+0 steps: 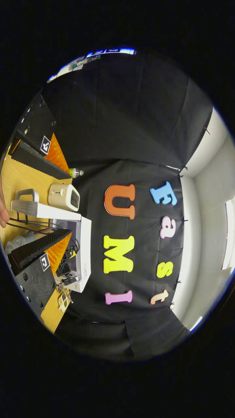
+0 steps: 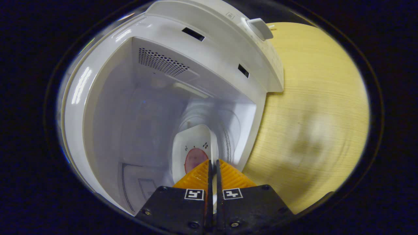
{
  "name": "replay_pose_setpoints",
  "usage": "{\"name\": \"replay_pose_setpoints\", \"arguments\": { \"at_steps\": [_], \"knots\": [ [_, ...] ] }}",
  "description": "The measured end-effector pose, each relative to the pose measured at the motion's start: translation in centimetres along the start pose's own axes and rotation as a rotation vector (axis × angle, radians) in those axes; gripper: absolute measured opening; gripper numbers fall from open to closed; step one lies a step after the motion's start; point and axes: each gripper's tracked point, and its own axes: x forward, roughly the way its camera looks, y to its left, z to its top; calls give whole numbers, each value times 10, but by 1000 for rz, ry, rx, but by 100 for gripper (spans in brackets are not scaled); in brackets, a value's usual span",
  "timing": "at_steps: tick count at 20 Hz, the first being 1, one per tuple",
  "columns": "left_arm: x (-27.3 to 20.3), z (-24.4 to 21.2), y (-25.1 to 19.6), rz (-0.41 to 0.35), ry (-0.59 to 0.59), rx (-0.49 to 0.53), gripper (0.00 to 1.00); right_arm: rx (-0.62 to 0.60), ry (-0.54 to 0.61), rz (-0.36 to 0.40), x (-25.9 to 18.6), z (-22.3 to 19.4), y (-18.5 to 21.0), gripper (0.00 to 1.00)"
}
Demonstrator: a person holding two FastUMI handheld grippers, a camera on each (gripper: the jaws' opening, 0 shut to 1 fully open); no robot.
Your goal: Open the microwave oven with the left hand, put the food in, and close the microwave oven.
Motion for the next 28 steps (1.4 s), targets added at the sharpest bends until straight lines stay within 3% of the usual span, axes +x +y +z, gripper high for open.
{"name": "replay_pose_setpoints", "arguments": {
  "at_steps": [1,4,7,10,11,12,13,19,22,23,28],
  "knots": [
    [1,-2,1,3,5,-2,93,1,-7,2,3,2,0,0],
    [2,-6,0,2,17,1,93,-29,-31,16,6,3,3,0],
    [2,-7,1,-6,10,16,93,-47,-37,115,0,7,12,14],
    [-5,-12,4,-2,27,22,93,-136,-34,160,-17,9,8,53],
    [-8,-11,6,0,29,29,93,-157,-39,165,-24,11,4,60],
    [-10,-12,8,6,31,38,93,-162,-45,174,-34,16,1,79],
    [-11,-12,12,14,32,43,93,-160,-59,185,-39,20,-1,82],
    [-31,-17,30,54,27,68,93,-305,-49,216,-77,45,-20,84],
    [-35,-26,47,88,37,111,94,-405,-36,277,-115,61,-17,85],
    [-39,-30,54,109,44,130,94,-434,-50,290,-127,72,-17,96],
    [-44,-37,63,150,57,135,94,-584,-168,289,-150,122,-32,98]
  ]
}}
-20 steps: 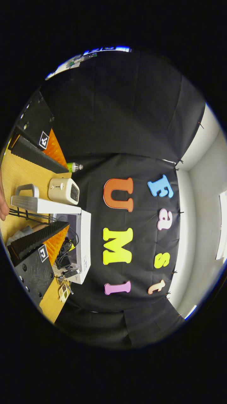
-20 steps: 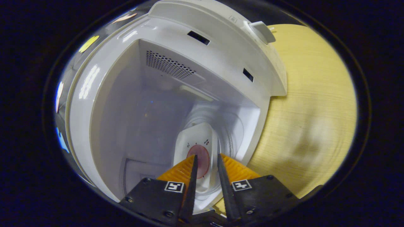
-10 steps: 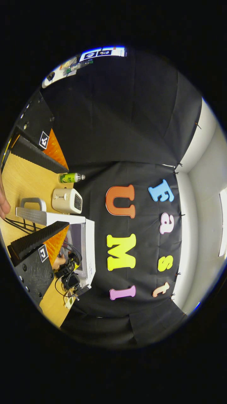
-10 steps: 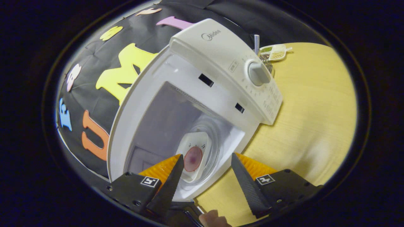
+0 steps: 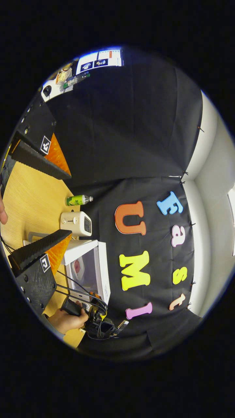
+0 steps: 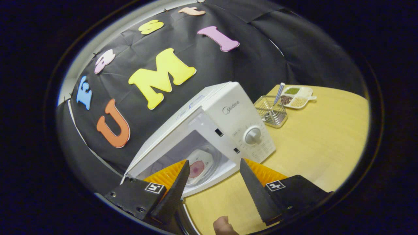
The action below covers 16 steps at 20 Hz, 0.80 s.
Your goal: Open the microwave oven with the left hand, put the food in, and close the microwave oven.
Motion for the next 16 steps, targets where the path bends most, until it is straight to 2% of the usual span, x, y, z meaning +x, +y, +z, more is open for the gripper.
{"name": "replay_pose_setpoints", "arguments": {
  "at_steps": [4,7,10,11,14,16],
  "knots": [
    [-2,6,-10,-13,-32,-25,94,-117,-33,-63,15,-3,-40,98],
    [-1,7,-14,-27,-44,-21,94,-95,-19,-64,16,-6,-54,98],
    [3,4,-12,-25,-42,-35,94,-183,-37,-117,23,-4,-66,98],
    [4,3,-13,-27,-40,-43,94,-208,-41,-120,29,-8,-65,87],
    [5,-1,-12,-36,-34,-53,94,-208,-10,-102,33,-22,-69,88],
    [11,-7,-10,-40,-26,-46,94,-191,-26,-76,22,-11,-69,87]
  ]
}}
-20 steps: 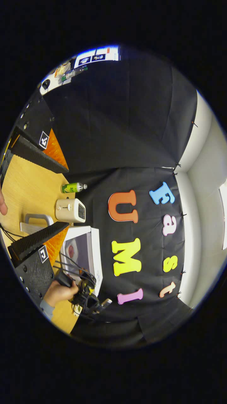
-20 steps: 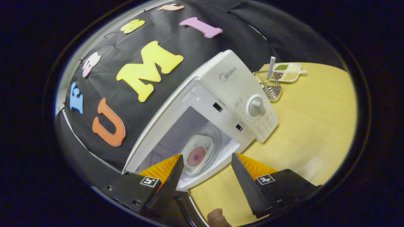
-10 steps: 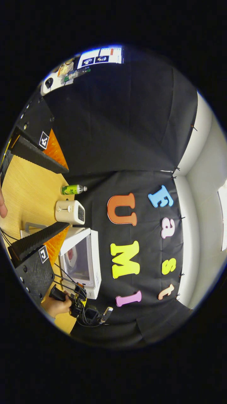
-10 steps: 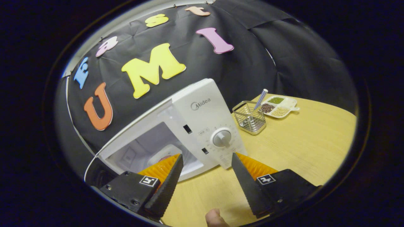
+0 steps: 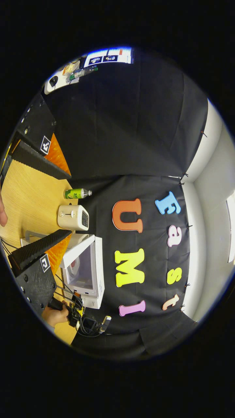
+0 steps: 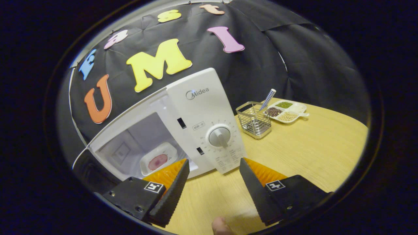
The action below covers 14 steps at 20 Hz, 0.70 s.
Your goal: Open the microwave oven with the left hand, put the food in, and close the microwave oven.
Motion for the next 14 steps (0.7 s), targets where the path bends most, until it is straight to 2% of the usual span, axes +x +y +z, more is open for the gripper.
{"name": "replay_pose_setpoints", "arguments": {
  "at_steps": [5,6,7,11,12,14],
  "knots": [
    [24,-19,13,-11,27,-26,94,-94,-113,100,-64,66,1,87],
    [30,-24,15,-13,35,-37,94,-119,-138,130,-81,81,3,98],
    [36,-27,17,-17,39,-47,94,-149,-166,155,-98,97,4,87],
    [54,-45,17,-57,53,-83,94,-266,-269,181,-173,154,-4,87],
    [61,-52,16,-67,59,-84,82,-293,-295,189,-192,166,-4,88],
    [69,-64,12,-93,77,-86,80,-352,-363,199,-234,192,-8,89]
  ]
}}
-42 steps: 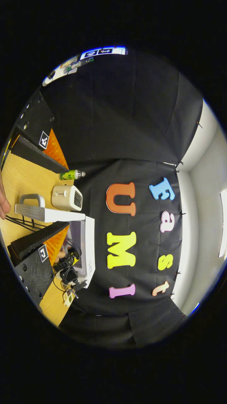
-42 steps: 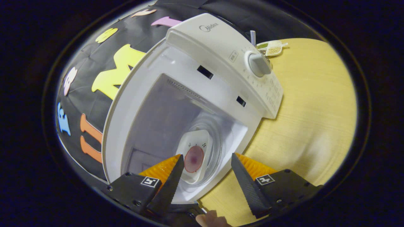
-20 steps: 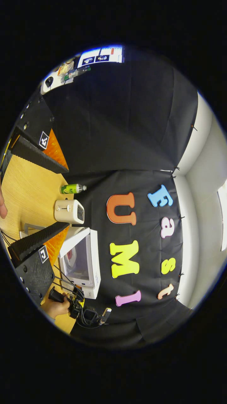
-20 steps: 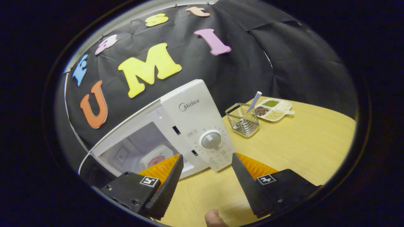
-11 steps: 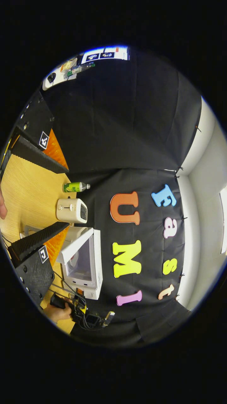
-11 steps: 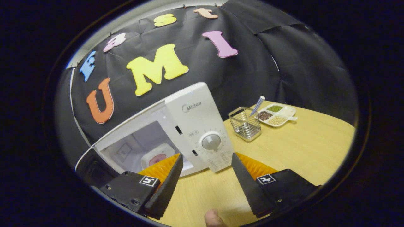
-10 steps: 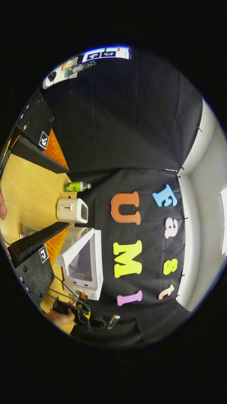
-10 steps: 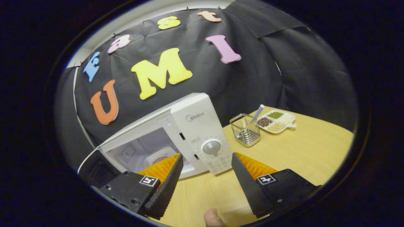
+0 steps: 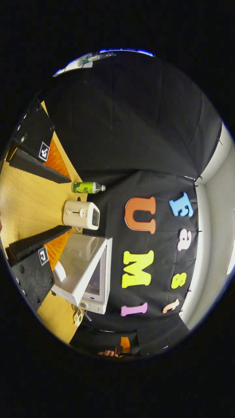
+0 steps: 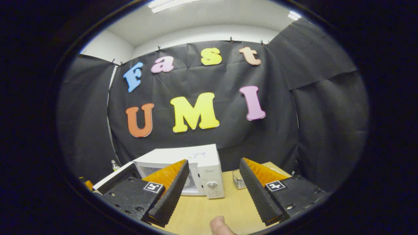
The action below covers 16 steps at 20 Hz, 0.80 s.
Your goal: Open the microwave oven with the left hand, put the food in, and close the microwave oven.
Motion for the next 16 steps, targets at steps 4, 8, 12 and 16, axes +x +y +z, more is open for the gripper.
{"name": "replay_pose_setpoints", "arguments": {
  "at_steps": [4,8,12,16],
  "knots": [
    [5,-6,-13,-70,-8,0,0,-62,-67,12,-59,44,-12,89],
    [9,-20,-42,-147,10,54,0,-83,-75,-5,-98,71,-24,89],
    [12,-28,-68,-169,26,62,0,-117,-108,-35,-135,89,-41,90],
    [12,-34,-111,-245,37,8,0,-131,-141,-62,-153,100,-55,92]
  ]
}}
